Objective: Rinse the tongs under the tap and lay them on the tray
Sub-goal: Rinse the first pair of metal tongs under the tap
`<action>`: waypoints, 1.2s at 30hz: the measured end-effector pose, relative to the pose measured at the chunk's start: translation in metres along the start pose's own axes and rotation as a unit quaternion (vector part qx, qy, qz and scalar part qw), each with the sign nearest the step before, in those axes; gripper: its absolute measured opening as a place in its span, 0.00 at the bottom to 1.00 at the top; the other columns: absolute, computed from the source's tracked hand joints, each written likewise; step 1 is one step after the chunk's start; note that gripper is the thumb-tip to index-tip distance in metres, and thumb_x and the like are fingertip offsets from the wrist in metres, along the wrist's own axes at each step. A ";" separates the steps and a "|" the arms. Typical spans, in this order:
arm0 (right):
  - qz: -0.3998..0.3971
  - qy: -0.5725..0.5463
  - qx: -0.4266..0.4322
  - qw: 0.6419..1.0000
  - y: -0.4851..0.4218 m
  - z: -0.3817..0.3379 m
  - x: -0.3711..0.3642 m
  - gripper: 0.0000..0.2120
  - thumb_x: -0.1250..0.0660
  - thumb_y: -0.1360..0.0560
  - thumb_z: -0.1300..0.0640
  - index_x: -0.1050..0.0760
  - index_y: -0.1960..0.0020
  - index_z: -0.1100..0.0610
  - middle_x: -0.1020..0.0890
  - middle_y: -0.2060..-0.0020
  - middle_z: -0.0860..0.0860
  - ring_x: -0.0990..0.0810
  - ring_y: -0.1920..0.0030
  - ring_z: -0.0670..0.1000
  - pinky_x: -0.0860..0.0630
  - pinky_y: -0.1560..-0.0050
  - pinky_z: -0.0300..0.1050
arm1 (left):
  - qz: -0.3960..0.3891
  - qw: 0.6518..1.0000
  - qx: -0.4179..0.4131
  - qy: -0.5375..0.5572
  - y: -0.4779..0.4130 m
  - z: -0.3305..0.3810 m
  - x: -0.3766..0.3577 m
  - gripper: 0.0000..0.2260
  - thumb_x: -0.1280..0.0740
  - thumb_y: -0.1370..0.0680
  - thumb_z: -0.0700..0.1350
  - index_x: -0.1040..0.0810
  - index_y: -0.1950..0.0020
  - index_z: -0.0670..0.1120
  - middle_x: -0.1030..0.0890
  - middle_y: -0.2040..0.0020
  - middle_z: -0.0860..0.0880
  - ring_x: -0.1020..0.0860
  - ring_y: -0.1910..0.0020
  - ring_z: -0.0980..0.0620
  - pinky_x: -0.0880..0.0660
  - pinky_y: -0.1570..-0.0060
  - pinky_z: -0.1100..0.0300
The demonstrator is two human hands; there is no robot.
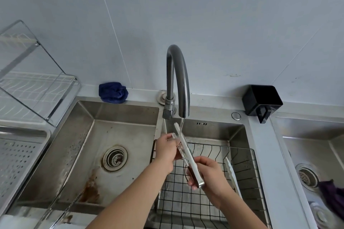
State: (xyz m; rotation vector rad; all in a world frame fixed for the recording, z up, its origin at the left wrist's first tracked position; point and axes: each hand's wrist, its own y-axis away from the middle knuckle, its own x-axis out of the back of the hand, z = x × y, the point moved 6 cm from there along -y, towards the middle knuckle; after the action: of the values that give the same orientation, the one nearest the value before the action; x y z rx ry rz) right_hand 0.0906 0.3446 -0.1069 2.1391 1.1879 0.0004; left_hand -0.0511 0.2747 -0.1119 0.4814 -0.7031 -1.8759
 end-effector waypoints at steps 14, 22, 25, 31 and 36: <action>0.013 -0.056 -0.014 0.998 -0.002 0.012 0.000 0.06 0.35 0.21 0.62 0.21 0.50 0.64 0.22 0.66 0.60 0.28 0.76 0.53 0.35 0.79 0.39 | -0.025 0.982 0.075 0.169 -0.002 -0.009 0.007 0.13 0.39 0.16 0.46 0.22 0.43 0.38 0.16 0.63 0.39 0.17 0.70 0.42 0.18 0.67 0.51; -0.051 0.114 0.037 0.992 -0.001 0.000 -0.012 0.22 0.20 0.32 0.42 0.17 0.43 0.51 0.15 0.61 0.56 0.29 0.76 0.50 0.35 0.75 0.39 | -0.108 0.935 0.111 0.318 0.008 -0.014 0.010 0.36 0.49 0.19 0.69 0.25 0.34 0.39 0.16 0.49 0.34 0.17 0.60 0.39 0.19 0.50 0.44; -0.041 0.164 0.044 0.985 -0.010 -0.011 -0.014 0.19 0.20 0.34 0.50 0.16 0.45 0.50 0.19 0.66 0.52 0.28 0.74 0.49 0.34 0.74 0.41 | -0.113 0.921 0.108 0.357 0.007 -0.010 0.009 0.40 0.53 0.21 0.72 0.27 0.31 0.39 0.16 0.46 0.34 0.16 0.56 0.38 0.20 0.49 0.44; -0.058 0.278 0.073 0.956 -0.046 -0.041 -0.037 0.19 0.22 0.35 0.50 0.18 0.45 0.47 0.19 0.69 0.43 0.24 0.70 0.46 0.27 0.71 0.41 | -0.077 0.910 0.040 0.405 -0.006 0.010 0.028 0.38 0.42 0.26 0.75 0.23 0.35 0.43 0.14 0.43 0.38 0.15 0.44 0.39 0.24 0.38 0.41; -0.092 0.400 0.110 0.905 -0.074 -0.059 -0.064 0.20 0.20 0.33 0.44 0.20 0.47 0.52 0.18 0.66 0.48 0.20 0.71 0.49 0.21 0.72 0.44 | -0.053 0.899 -0.018 0.435 -0.013 0.035 0.060 0.21 0.28 0.24 0.57 0.21 0.39 0.43 0.16 0.46 0.41 0.14 0.47 0.42 0.20 0.45 0.47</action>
State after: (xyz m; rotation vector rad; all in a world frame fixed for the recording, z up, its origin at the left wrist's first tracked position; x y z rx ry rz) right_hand -0.0202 0.3555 -0.0834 2.2732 1.9206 0.7596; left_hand -0.1045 0.2320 -0.0949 1.2435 -0.0345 -1.5303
